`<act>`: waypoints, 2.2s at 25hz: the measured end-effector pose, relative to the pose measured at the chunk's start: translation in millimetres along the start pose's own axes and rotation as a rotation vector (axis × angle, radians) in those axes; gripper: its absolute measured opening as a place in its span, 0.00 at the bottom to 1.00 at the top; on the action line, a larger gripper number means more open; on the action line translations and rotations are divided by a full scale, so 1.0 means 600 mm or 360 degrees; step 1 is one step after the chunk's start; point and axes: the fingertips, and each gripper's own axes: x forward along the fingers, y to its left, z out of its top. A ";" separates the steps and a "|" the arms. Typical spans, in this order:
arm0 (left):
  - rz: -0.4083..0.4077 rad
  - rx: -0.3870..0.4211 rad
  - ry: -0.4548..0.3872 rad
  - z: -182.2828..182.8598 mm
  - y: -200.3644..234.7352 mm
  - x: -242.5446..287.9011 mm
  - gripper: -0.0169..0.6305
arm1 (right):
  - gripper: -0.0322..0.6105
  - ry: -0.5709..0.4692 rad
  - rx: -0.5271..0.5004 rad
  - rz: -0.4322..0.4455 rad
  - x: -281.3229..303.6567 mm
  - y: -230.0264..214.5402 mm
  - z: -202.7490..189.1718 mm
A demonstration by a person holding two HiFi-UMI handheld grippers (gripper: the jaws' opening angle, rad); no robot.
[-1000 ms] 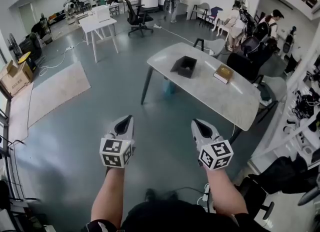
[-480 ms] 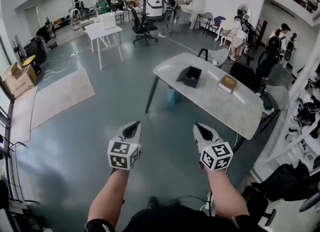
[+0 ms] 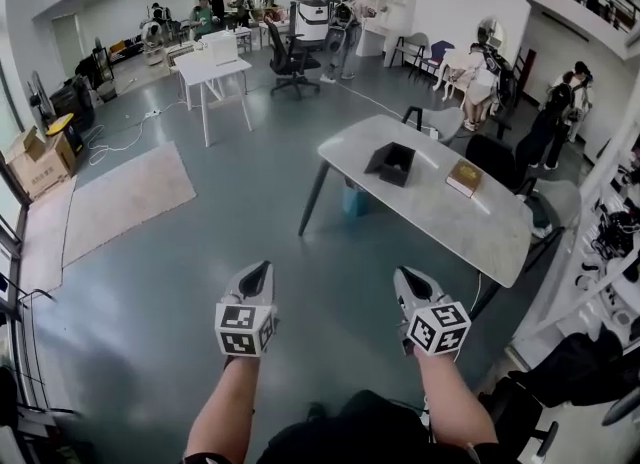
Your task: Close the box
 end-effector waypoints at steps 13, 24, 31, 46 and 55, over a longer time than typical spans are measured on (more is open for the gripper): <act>0.0070 0.0013 0.0070 -0.021 0.049 0.058 0.04 | 0.05 0.0003 0.0004 0.0067 0.105 -0.012 -0.017; 0.0049 0.0066 0.0176 -0.020 0.033 0.302 0.04 | 0.05 0.0035 -0.0052 0.0102 0.256 -0.169 -0.019; -0.0041 0.0082 0.0192 0.020 -0.028 0.501 0.04 | 0.05 0.0030 -0.0074 0.0061 0.345 -0.330 0.024; -0.0146 0.0054 0.0163 0.054 -0.007 0.732 0.04 | 0.05 0.0054 -0.0118 0.0023 0.512 -0.469 0.075; -0.0372 0.0063 0.0126 0.077 0.099 0.995 0.04 | 0.05 0.0082 -0.0118 -0.0163 0.740 -0.565 0.113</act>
